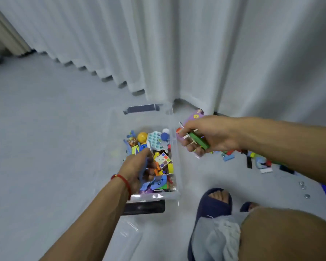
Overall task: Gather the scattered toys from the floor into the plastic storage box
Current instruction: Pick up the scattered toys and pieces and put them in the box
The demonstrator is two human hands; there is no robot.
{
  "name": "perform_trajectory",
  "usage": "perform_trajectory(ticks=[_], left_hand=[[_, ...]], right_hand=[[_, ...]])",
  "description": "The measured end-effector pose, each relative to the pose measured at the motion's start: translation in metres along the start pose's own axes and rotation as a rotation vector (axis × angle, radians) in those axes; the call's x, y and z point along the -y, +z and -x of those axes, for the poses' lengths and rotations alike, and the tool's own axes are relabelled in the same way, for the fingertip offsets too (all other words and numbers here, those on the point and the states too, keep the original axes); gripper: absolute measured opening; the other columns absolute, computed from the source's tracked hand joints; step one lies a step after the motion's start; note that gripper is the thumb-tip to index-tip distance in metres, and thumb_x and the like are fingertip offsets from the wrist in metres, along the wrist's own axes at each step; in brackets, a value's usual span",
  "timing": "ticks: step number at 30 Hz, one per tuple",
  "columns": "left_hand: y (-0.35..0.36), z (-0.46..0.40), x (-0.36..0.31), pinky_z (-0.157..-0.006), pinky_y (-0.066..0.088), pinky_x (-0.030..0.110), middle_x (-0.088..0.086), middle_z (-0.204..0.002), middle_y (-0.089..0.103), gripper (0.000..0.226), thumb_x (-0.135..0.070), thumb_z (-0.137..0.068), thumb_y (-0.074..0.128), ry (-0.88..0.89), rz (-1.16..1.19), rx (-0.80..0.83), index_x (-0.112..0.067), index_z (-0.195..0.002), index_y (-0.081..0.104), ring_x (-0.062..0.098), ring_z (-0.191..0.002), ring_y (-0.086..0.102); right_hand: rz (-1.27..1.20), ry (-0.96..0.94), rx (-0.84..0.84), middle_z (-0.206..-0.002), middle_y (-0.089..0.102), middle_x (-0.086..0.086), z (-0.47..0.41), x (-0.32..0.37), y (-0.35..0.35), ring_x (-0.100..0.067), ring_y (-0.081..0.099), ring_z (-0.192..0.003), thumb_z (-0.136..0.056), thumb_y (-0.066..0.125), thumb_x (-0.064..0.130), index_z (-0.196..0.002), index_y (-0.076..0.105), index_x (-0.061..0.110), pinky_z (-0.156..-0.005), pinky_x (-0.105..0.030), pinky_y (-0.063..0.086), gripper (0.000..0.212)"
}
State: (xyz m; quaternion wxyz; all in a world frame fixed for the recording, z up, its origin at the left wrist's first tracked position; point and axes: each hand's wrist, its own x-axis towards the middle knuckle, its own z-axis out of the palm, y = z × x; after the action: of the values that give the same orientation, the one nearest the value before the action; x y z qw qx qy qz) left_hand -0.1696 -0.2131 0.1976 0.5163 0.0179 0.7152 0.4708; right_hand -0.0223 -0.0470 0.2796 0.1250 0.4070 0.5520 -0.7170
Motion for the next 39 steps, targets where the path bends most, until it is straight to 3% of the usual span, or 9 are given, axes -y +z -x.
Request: perform_trajectory(ticks=[5, 9, 10, 12, 16, 23, 29, 35, 39], left_hand=[[-0.023, 0.001, -0.007, -0.048, 0.039, 0.027, 0.016, -0.079, 0.053, 0.017, -0.022, -0.085, 0.056, -0.027, -0.141, -0.018, -0.008, -0.077, 0.050, 0.021, -0.049, 0.038], [-0.017, -0.001, -0.014, -0.075, 0.049, 0.045, 0.017, -0.131, 0.052, 0.027, -0.035, -0.090, 0.058, -0.016, -0.160, 0.001, -0.011, -0.102, 0.057, 0.037, -0.096, 0.059], [-0.013, 0.001, -0.016, -0.075, 0.044, 0.044, 0.001, -0.092, 0.034, 0.020, -0.034, -0.092, 0.056, 0.016, -0.186, 0.005, -0.014, -0.094, 0.056, 0.034, -0.092, 0.057], [-0.003, 0.002, -0.019, -0.072, 0.040, 0.040, 0.004, -0.076, 0.042, 0.021, -0.029, -0.094, 0.050, 0.076, -0.251, -0.013, -0.021, -0.075, 0.047, 0.024, -0.072, 0.047], [0.035, 0.003, -0.020, -0.072, 0.043, 0.042, 0.006, -0.070, 0.046, 0.017, -0.026, -0.085, 0.052, 0.244, -0.312, -0.035, -0.017, -0.070, 0.051, 0.026, -0.075, 0.045], [0.164, 0.002, 0.014, -0.079, 0.058, 0.042, 0.012, -0.096, 0.067, 0.022, -0.023, -0.093, 0.056, 0.320, -0.314, 0.244, -0.006, -0.101, 0.066, 0.021, -0.078, 0.061], [0.266, -0.042, 0.059, -0.082, 0.060, 0.044, 0.009, -0.101, 0.068, 0.017, -0.028, -0.093, 0.055, 0.260, -0.616, 0.382, -0.017, -0.099, 0.066, 0.025, -0.090, 0.066], [0.326, -0.124, 0.101, -0.069, 0.053, 0.025, 0.002, -0.107, 0.064, 0.019, -0.022, -0.091, 0.063, 0.290, -0.958, 0.383, -0.023, -0.110, 0.060, 0.016, -0.085, 0.062], [0.343, -0.164, 0.124, -0.078, 0.051, 0.027, 0.001, -0.112, 0.058, 0.034, -0.016, -0.087, 0.068, 0.413, -1.124, 0.329, -0.021, -0.119, 0.057, 0.018, -0.096, 0.058]], right_hand=[[-0.013, 0.043, -0.056, -0.095, 0.061, -0.015, -0.032, 0.013, 0.066, -0.024, 0.063, -0.073, -0.097, 0.052, 0.015, -0.108, 0.055, 0.003, -0.071, -0.036, 0.060, 0.016], [0.118, 0.027, -0.146, -0.134, 0.052, -0.021, -0.024, 0.008, 0.057, -0.035, 0.062, -0.107, -0.098, 0.055, 0.021, -0.129, 0.050, 0.005, -0.069, -0.037, 0.061, 0.036], [0.137, 0.000, -0.178, -0.125, 0.056, -0.020, -0.018, 0.007, 0.046, -0.033, 0.061, -0.099, -0.095, 0.058, 0.023, -0.118, 0.057, 0.005, -0.076, -0.040, 0.061, 0.029], [0.197, -0.027, -0.234, -0.103, 0.058, -0.013, -0.003, 0.000, 0.015, -0.027, 0.057, -0.085, -0.089, 0.064, 0.024, -0.101, 0.060, 0.006, -0.077, -0.042, 0.057, 0.022], [0.297, 0.029, -0.359, -0.113, 0.069, -0.015, 0.035, -0.033, -0.060, -0.025, 0.067, -0.088, -0.092, 0.065, 0.025, -0.111, 0.065, 0.006, -0.084, -0.043, 0.058, 0.027], [0.158, 0.229, -0.643, -0.107, 0.069, -0.014, 0.073, -0.161, -0.189, -0.026, 0.067, -0.083, -0.094, 0.062, 0.023, -0.110, 0.063, 0.002, -0.076, -0.041, 0.057, 0.027], [0.174, 0.421, -0.830, -0.104, 0.059, -0.021, 0.061, -0.306, -0.249, -0.031, 0.060, -0.083, -0.095, 0.060, 0.018, -0.113, 0.060, 0.001, -0.066, -0.043, 0.058, 0.025], [0.399, 0.366, -0.923, -0.138, 0.049, -0.021, -0.005, -0.401, -0.267, -0.036, 0.050, -0.123, -0.093, 0.063, 0.035, -0.148, 0.031, 0.014, -0.100, -0.046, 0.046, 0.068], [0.431, 0.342, -1.094, -0.145, 0.036, -0.023, -0.046, -0.416, -0.278, -0.036, 0.044, -0.129, -0.095, 0.059, 0.040, -0.151, 0.025, 0.014, -0.098, -0.042, 0.043, 0.071]])
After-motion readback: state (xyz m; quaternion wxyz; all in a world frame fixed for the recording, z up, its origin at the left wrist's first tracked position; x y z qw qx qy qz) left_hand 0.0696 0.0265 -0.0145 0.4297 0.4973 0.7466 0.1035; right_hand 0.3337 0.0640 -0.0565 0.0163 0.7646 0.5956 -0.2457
